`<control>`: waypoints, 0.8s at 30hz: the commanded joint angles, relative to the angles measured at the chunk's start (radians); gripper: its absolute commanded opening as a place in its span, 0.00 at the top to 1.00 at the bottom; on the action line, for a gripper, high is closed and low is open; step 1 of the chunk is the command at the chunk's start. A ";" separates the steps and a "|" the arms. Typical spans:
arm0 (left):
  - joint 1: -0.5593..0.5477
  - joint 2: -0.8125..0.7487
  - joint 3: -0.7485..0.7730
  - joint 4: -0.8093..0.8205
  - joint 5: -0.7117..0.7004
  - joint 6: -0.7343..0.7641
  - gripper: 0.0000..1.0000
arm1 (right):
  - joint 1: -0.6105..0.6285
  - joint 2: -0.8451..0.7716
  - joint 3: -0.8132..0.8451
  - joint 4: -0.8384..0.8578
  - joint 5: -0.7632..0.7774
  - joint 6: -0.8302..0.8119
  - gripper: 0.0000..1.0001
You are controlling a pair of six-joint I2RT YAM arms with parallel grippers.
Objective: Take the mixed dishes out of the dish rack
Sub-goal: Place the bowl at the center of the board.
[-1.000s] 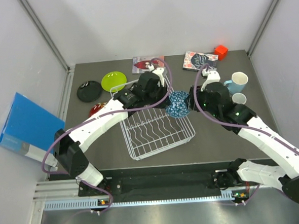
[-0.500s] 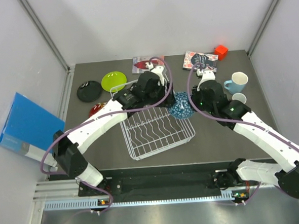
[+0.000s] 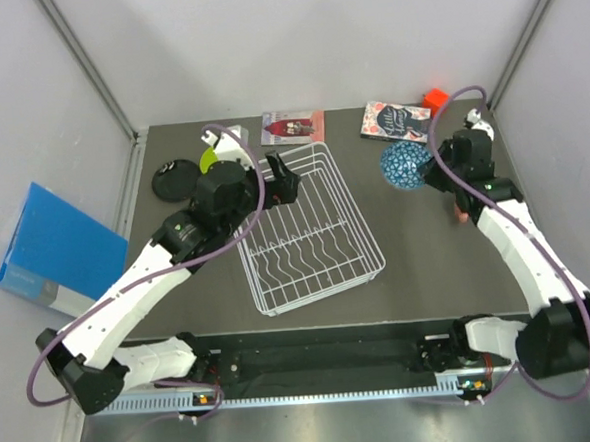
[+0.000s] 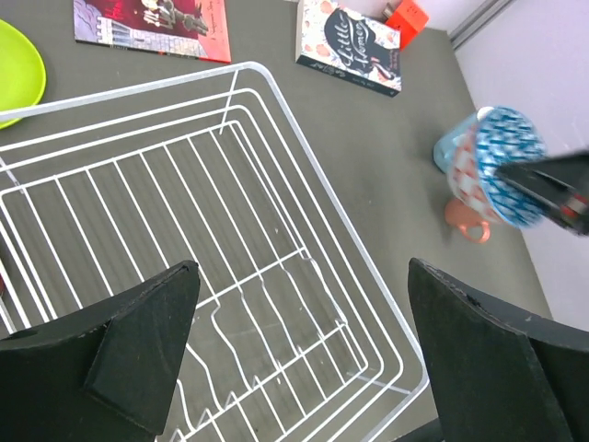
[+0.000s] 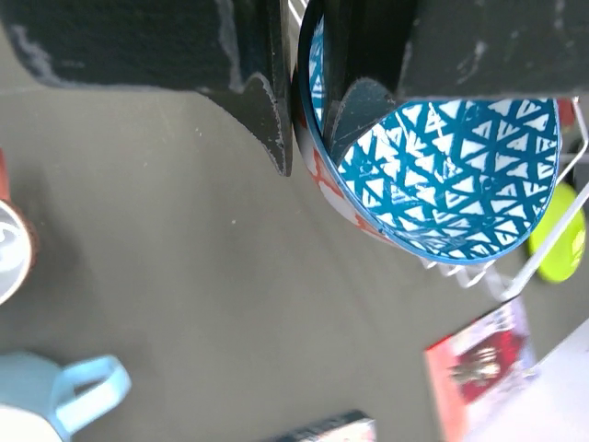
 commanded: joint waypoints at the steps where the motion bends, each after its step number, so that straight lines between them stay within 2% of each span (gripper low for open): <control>1: -0.001 -0.061 -0.080 0.061 -0.006 -0.022 0.01 | -0.048 0.138 0.030 0.149 -0.100 0.139 1.00; 6: -0.001 -0.165 -0.196 0.112 -0.022 -0.021 0.01 | -0.054 0.288 0.079 0.229 0.000 0.151 1.00; 11: 0.000 -0.197 -0.213 0.081 -0.009 0.005 0.01 | -0.055 0.449 0.214 0.201 0.075 0.109 1.00; 18: -0.001 -0.243 -0.270 0.107 -0.016 0.033 0.01 | -0.052 0.646 0.384 0.148 0.107 0.049 1.00; 24: -0.001 -0.223 -0.269 0.089 -0.013 0.040 0.01 | -0.042 0.750 0.408 0.140 0.118 0.012 1.00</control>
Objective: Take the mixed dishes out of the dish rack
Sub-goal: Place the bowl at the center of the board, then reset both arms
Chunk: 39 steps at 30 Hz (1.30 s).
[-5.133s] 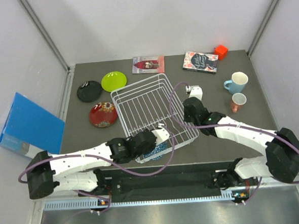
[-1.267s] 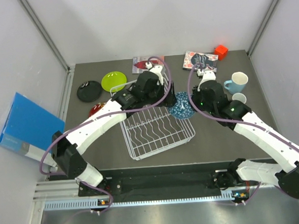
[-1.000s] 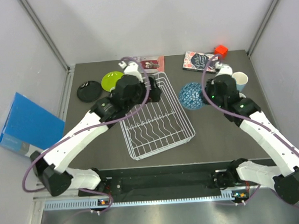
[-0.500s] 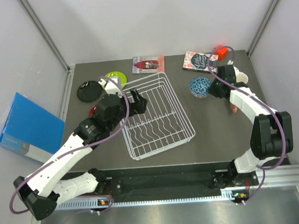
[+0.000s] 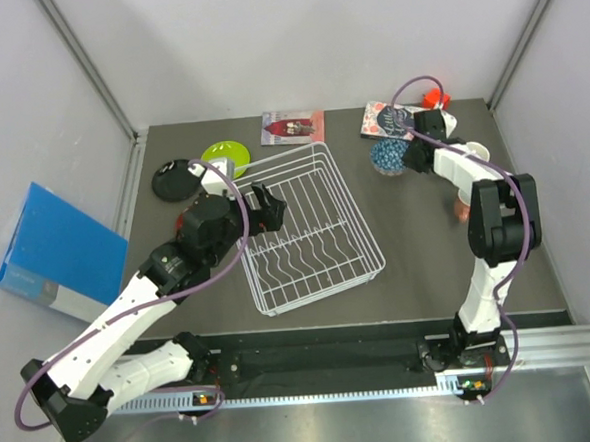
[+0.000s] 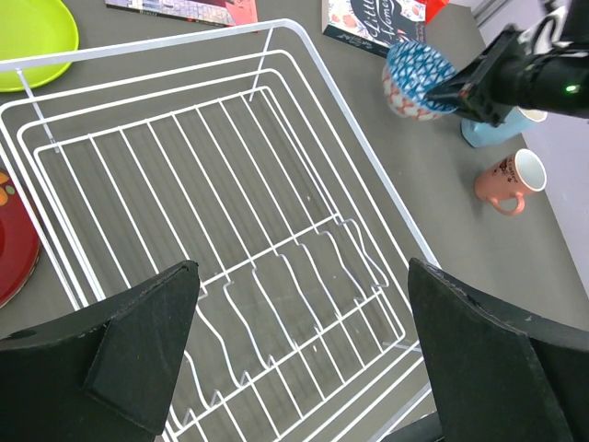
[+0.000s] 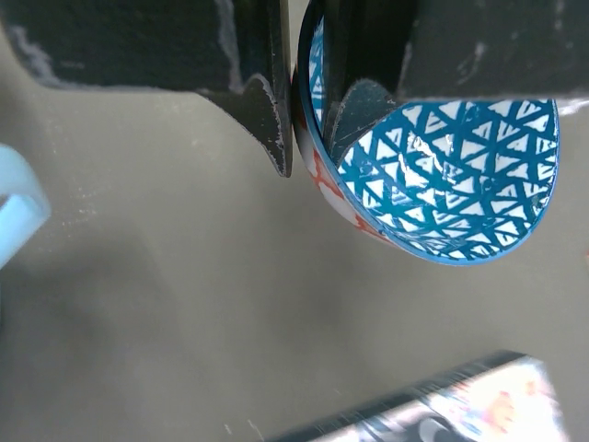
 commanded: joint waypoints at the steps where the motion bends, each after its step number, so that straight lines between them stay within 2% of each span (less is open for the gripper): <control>1: -0.001 0.002 -0.004 0.044 0.001 0.022 0.01 | 0.012 0.051 0.058 0.022 0.019 -0.037 1.00; 8: -0.001 0.034 0.000 0.054 0.030 0.033 0.01 | 0.014 0.130 0.061 0.023 0.007 -0.046 0.99; 11: -0.001 0.042 0.006 0.044 0.021 0.030 0.01 | 0.017 0.144 0.061 0.020 -0.013 -0.054 0.80; 12: -0.001 0.043 0.008 0.041 0.019 0.030 0.01 | 0.017 0.147 0.059 0.019 -0.015 -0.055 0.67; 15: 0.000 0.051 0.010 0.030 0.019 0.016 0.01 | 0.017 0.141 0.046 0.019 -0.036 -0.057 0.50; 18: -0.001 0.057 0.008 0.021 0.022 0.004 0.01 | 0.021 0.115 0.027 0.013 -0.045 -0.060 0.41; 25: -0.001 0.065 0.010 0.011 0.041 -0.016 0.01 | 0.026 -0.033 -0.019 0.002 -0.030 -0.045 0.36; 30: -0.001 0.063 0.017 0.010 0.032 -0.013 0.01 | 0.054 -0.141 0.001 -0.068 -0.009 -0.063 0.33; 34: 0.000 0.070 0.031 0.002 0.033 -0.010 0.01 | 0.089 -0.280 -0.014 -0.104 0.021 -0.083 0.30; 38: 0.000 0.077 0.040 -0.021 0.019 -0.007 0.01 | 0.182 -0.434 -0.072 -0.092 0.050 -0.118 0.27; 39: -0.001 0.082 0.040 -0.031 0.015 -0.007 0.01 | 0.208 -0.514 -0.095 -0.076 0.074 -0.129 0.26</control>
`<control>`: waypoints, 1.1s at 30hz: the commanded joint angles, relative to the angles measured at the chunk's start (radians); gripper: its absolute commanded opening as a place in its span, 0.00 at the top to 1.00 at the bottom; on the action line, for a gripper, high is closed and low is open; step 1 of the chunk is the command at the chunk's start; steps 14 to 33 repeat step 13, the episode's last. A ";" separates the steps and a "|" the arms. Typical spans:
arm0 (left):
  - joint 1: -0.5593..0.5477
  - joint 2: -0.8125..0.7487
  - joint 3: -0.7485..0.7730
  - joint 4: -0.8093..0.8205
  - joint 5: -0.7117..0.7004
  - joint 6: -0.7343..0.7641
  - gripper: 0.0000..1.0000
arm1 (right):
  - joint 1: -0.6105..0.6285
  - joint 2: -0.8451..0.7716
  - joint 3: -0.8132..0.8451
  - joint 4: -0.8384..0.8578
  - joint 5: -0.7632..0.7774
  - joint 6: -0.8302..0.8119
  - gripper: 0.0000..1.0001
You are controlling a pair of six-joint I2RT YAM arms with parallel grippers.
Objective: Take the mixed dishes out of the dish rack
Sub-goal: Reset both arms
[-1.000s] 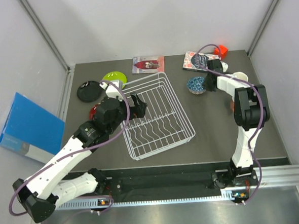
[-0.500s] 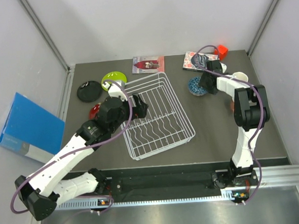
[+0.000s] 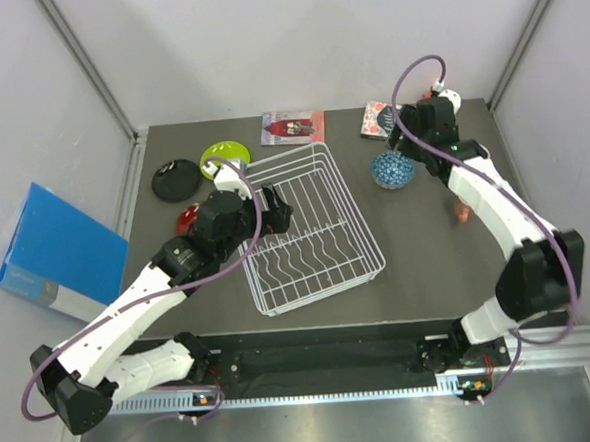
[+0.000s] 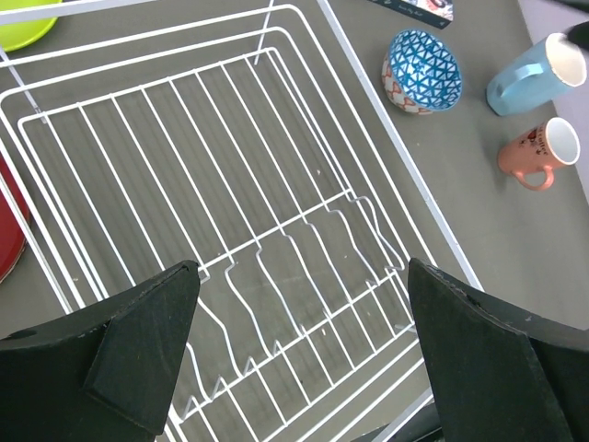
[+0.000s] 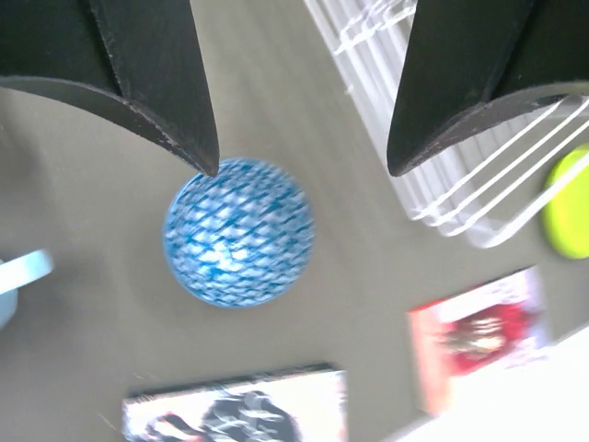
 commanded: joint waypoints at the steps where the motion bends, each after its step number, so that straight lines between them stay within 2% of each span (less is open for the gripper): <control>1: -0.001 0.017 0.040 -0.023 -0.019 0.003 0.01 | 0.124 -0.236 -0.078 0.071 0.072 -0.065 0.26; 6: -0.001 0.060 0.046 -0.067 -0.022 -0.006 0.01 | 0.423 -0.522 -0.349 0.289 0.230 -0.183 0.22; 8: -0.001 0.068 0.034 -0.067 -0.022 -0.015 0.01 | 0.527 -0.573 -0.438 0.346 0.313 -0.200 0.21; 13: -0.003 0.099 0.036 -0.080 -0.011 -0.040 0.01 | 0.694 -0.644 -0.511 0.397 0.451 -0.266 0.15; 33: -0.003 0.099 0.036 -0.080 -0.011 -0.040 0.01 | 0.694 -0.644 -0.511 0.397 0.451 -0.266 0.15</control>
